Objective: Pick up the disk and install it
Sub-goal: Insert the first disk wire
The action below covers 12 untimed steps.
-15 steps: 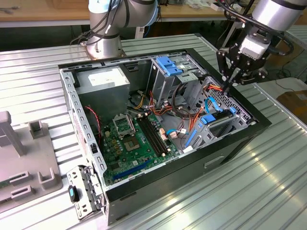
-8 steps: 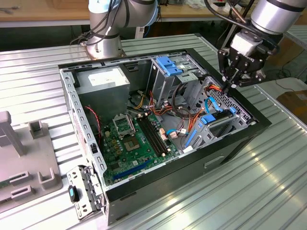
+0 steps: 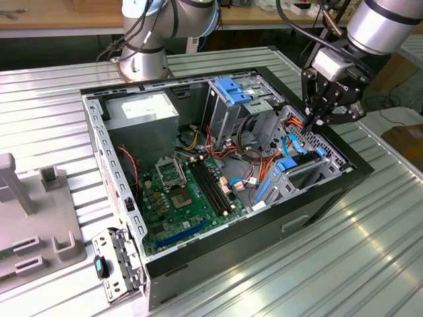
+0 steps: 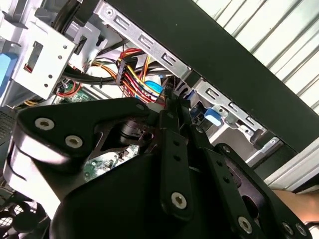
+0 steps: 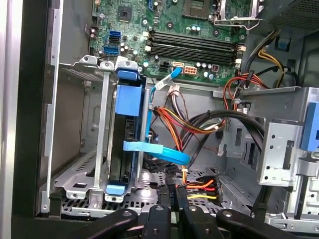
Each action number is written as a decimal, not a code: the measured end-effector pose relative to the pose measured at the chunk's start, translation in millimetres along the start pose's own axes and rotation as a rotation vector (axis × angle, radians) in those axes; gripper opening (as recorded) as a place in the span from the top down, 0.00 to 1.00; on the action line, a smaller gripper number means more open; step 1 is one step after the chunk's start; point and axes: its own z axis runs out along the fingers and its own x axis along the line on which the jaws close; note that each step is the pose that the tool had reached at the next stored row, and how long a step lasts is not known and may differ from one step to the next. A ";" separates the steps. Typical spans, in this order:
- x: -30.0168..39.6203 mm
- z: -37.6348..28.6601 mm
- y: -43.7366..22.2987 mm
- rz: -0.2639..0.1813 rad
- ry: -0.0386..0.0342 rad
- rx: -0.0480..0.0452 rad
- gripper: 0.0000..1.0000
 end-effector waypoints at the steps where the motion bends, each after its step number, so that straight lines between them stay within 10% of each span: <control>1: 2.6 -0.2 0.8 0.000 -0.0071 0.0007 0.84; 12: 31.4 -2.3 7.7 0.004 -0.0732 0.0079 0.84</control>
